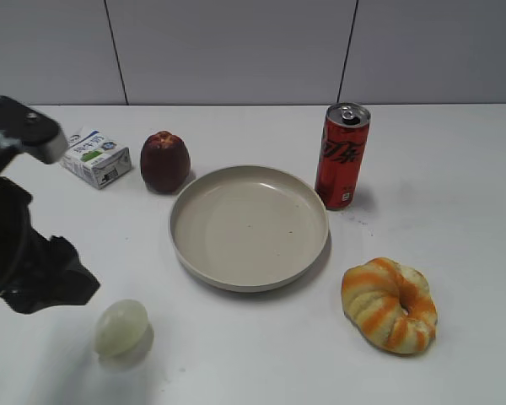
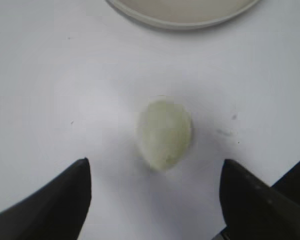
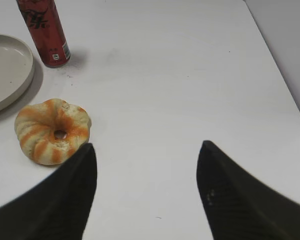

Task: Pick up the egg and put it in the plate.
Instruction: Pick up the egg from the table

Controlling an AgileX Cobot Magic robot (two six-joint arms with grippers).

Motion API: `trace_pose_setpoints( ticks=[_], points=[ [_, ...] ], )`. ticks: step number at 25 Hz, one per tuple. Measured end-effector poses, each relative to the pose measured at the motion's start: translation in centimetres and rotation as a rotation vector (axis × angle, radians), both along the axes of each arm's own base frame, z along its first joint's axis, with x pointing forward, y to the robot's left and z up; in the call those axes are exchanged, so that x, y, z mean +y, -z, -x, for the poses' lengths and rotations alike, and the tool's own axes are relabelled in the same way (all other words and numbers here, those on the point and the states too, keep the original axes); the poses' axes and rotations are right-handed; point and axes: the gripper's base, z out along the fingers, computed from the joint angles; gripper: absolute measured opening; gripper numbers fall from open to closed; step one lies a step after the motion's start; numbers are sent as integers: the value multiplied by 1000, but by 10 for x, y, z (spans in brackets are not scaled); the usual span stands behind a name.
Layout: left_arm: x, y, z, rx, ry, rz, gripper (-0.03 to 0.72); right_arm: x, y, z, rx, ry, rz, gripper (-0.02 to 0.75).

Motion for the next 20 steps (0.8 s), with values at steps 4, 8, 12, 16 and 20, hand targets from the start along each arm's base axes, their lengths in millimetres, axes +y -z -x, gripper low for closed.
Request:
trace_pose_setpoints(
  ticks=[4, 8, 12, 16, 20],
  points=[
    [-24, 24, -11, 67, 48, -42, 592, 0, 0, 0, 0, 0, 0, 479],
    [-32, 55, -20, 130, 46, -93, 592, 0, 0, 0, 0, 0, 0, 479],
    [-36, 78, -28, 155, 35, -123, 592, 0, 0, 0, 0, 0, 0, 479],
    [-38, 91, -33, 149, 25, -132, 592, 0, 0, 0, 0, 0, 0, 479],
    [-38, 97, -33, 176, 27, -149, 592, 0, 0, 0, 0, 0, 0, 479]
  ],
)
